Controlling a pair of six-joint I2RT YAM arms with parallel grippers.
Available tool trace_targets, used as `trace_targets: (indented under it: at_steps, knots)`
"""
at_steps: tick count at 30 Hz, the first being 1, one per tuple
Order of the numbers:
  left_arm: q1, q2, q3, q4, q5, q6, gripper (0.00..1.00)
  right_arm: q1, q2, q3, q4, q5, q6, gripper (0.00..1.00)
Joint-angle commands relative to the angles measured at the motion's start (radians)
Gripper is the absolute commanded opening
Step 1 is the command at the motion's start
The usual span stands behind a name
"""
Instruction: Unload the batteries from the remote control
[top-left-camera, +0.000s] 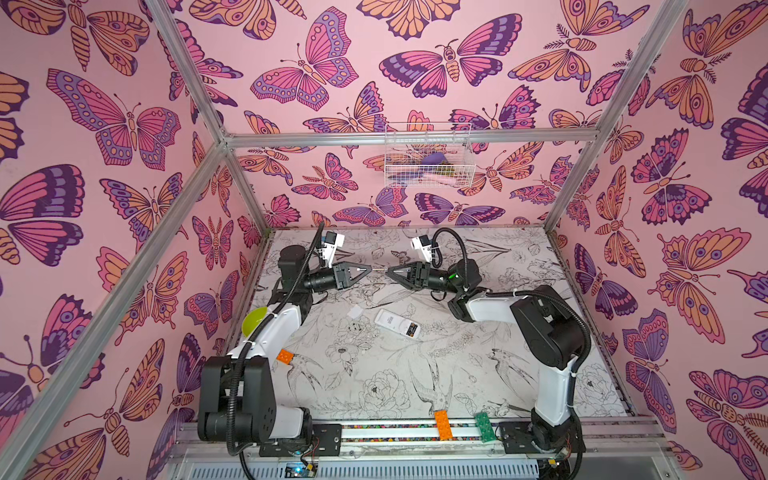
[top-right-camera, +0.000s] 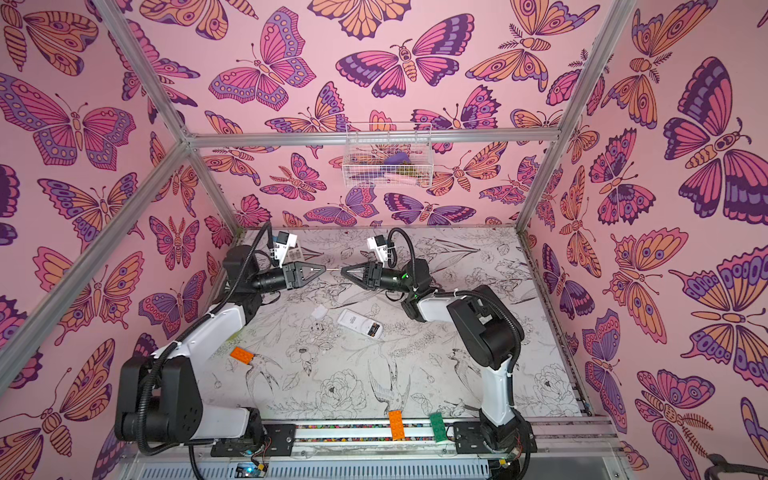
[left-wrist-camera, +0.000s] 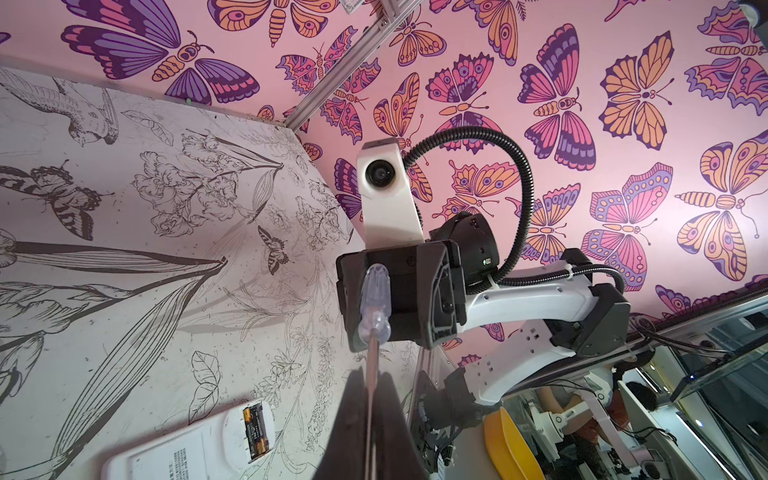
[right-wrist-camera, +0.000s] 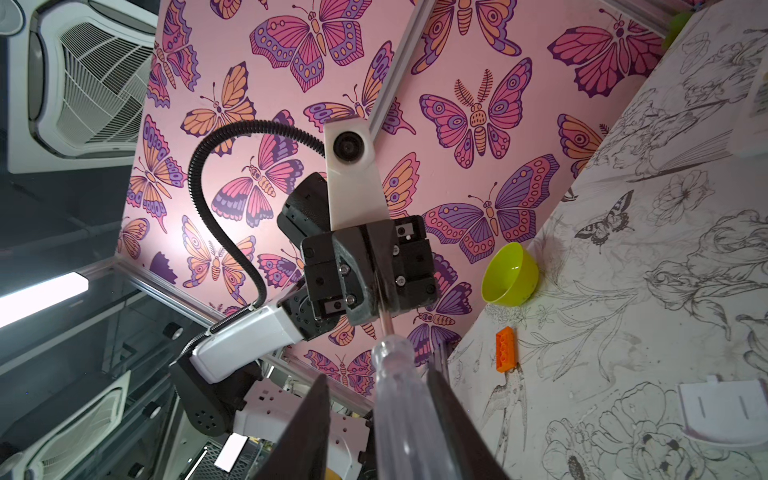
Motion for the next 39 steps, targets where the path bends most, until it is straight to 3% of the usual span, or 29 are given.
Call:
trace_targets:
  at_steps: [1,4,10,23,27,39]
  knots:
    - [-0.001,-0.002,-0.021,0.017,-0.007,0.026,0.0,0.016,0.007,0.033,0.08,-0.027,0.009,0.26]
    - [-0.001,0.003,-0.022,0.017,-0.005,0.026,0.0,0.015,0.009,0.029,0.08,-0.03,0.005,0.23]
    - [-0.002,0.003,-0.022,0.017,0.001,0.012,0.0,0.012,0.013,0.025,0.08,-0.017,-0.006,0.39]
    - [-0.007,0.017,-0.02,0.017,0.017,0.021,0.0,-0.008,0.041,0.047,0.08,0.001,0.0,0.39]
    - [-0.002,0.024,-0.012,0.017,0.013,0.011,0.0,-0.012,0.035,0.043,0.081,-0.003,0.0,0.35]
    - [0.004,0.023,-0.022,0.015,0.005,0.035,0.0,-0.024,0.019,-0.011,0.08,-0.02,-0.015,0.04]
